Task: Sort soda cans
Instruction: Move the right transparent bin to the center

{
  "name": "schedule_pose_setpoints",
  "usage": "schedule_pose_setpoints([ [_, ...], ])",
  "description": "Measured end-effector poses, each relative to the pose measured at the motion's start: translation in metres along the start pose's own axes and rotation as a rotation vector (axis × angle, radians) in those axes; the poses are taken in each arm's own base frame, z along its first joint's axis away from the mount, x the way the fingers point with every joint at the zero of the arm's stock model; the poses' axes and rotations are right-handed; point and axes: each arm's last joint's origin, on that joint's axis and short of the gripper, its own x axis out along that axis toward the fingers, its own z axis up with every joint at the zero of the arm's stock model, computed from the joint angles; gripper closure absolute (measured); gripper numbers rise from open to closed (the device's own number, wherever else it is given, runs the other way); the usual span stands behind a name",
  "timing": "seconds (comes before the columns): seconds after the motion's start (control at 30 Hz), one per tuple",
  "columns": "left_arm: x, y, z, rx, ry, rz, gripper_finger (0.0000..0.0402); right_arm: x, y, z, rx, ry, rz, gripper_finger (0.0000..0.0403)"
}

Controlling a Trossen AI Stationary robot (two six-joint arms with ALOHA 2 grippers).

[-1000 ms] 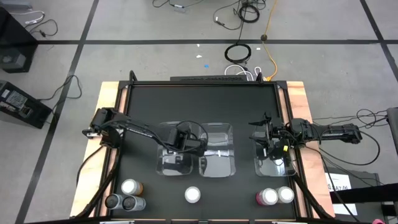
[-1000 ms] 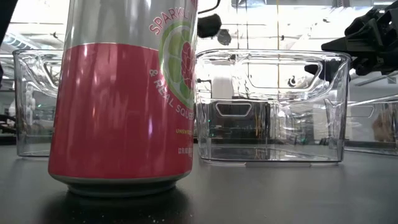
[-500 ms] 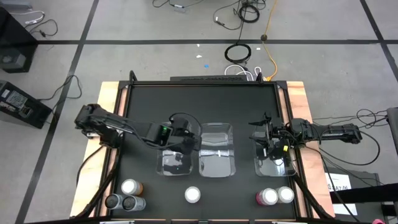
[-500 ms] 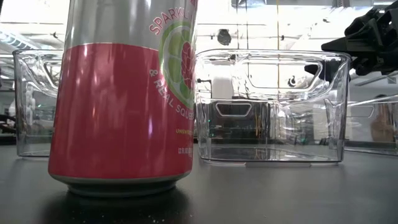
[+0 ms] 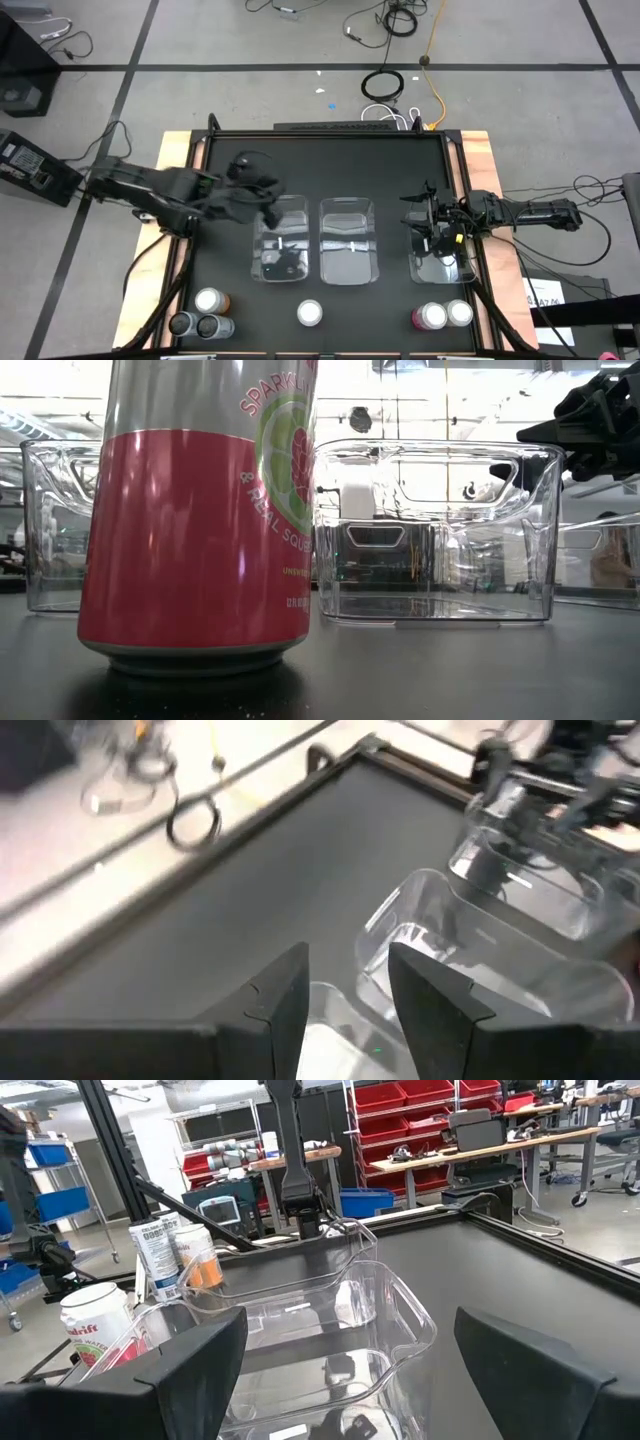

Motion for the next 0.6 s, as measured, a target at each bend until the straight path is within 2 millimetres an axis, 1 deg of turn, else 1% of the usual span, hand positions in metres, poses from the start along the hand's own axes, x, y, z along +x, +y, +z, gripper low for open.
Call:
schedule_pose_setpoints([
  [0.13, -0.028, 0.021, 0.003, 0.134, -0.049, -0.054, 0.0253, 0.0, 0.0, 0.0, 0.0, 0.0, 0.0, 0.0053],
  [0.27, -0.042, 0.043, -0.01, 0.198, -0.067, -0.084, 0.0253, 0.0, 0.0, 0.0, 0.0, 0.0, 0.0, 0.0053],
  [0.33, -0.044, 0.055, -0.021, 0.213, -0.061, -0.092, 0.0253, 0.0, 0.0, 0.0, 0.0, 0.0, 0.0, 0.0053],
  [0.43, -0.041, 0.067, -0.042, 0.209, -0.071, -0.132, 0.0253, 0.0, 0.0, 0.0, 0.0, 0.0, 0.0, 0.0053],
  [0.5, -0.036, 0.072, -0.057, 0.18, -0.094, -0.2, 0.0253, 0.0, 0.0, 0.0, 0.0, 0.0, 0.0, 0.0053],
  [0.6, -0.024, 0.074, -0.081, 0.156, -0.146, -0.347, 0.0253, 0.0, 0.0, 0.0, 0.0, 0.0, 0.0, 0.0053],
])
